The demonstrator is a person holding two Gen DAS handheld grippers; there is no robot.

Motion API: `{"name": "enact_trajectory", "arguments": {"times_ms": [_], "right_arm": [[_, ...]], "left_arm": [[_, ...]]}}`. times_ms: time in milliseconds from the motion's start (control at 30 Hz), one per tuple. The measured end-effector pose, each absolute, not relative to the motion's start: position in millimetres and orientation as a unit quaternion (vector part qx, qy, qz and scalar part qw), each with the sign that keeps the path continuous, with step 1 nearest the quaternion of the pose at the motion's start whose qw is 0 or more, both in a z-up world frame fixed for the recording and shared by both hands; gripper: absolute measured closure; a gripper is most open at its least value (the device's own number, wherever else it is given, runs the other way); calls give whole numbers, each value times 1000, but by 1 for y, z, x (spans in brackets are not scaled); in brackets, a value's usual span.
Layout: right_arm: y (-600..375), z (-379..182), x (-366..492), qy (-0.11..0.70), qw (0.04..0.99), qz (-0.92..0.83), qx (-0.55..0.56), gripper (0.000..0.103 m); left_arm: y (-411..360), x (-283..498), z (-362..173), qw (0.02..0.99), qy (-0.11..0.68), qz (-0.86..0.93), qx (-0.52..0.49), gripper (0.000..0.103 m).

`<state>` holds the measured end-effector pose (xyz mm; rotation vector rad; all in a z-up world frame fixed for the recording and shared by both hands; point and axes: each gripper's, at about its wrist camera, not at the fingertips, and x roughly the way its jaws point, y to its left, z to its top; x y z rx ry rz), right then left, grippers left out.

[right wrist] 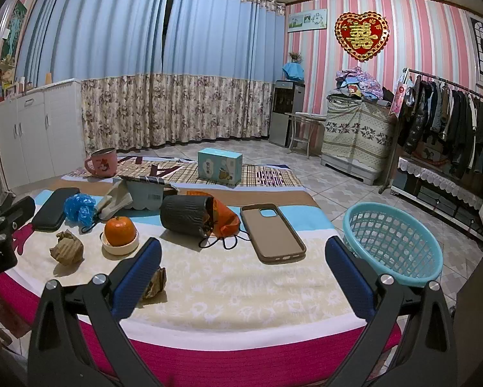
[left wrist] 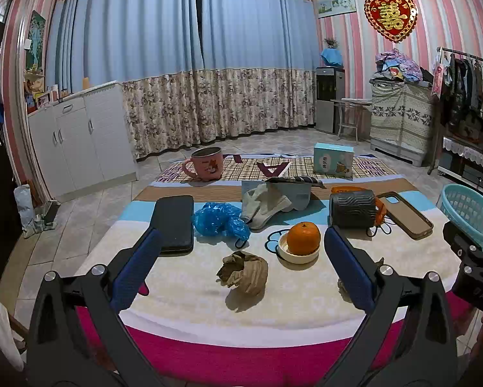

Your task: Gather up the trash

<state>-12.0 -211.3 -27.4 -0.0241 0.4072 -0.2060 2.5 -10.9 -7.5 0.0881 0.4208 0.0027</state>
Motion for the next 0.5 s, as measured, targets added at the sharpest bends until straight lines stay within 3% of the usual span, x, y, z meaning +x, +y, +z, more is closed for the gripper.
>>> {"name": "enact_trajectory", "arguments": {"times_ms": [500], "right_arm": [[-212, -28, -12, 203, 974, -104, -11, 4]], "left_arm": [[-11, 3, -7, 977, 210, 1, 42, 5]]}}
